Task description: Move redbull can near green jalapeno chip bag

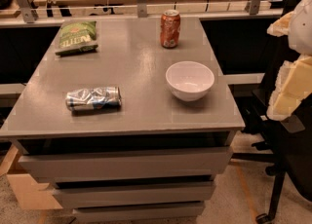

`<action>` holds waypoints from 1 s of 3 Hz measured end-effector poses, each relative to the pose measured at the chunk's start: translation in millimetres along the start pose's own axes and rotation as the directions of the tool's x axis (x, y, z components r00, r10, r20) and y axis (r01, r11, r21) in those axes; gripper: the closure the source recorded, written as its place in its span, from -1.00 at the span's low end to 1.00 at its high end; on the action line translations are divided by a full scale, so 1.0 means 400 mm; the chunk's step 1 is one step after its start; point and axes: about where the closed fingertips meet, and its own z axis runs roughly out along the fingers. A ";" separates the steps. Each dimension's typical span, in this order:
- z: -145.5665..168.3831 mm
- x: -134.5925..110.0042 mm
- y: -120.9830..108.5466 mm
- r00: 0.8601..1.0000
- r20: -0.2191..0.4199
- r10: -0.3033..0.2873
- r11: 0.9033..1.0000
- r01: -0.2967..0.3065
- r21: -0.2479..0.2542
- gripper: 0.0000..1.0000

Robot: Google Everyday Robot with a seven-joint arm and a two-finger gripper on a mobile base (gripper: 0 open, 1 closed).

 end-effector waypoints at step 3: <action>0.066 -0.234 -0.041 0.986 0.119 -0.114 0.991 0.122 -0.058 -1.00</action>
Offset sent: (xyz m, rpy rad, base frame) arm 0.0488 0.0905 -0.0031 0.0879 0.0296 0.1455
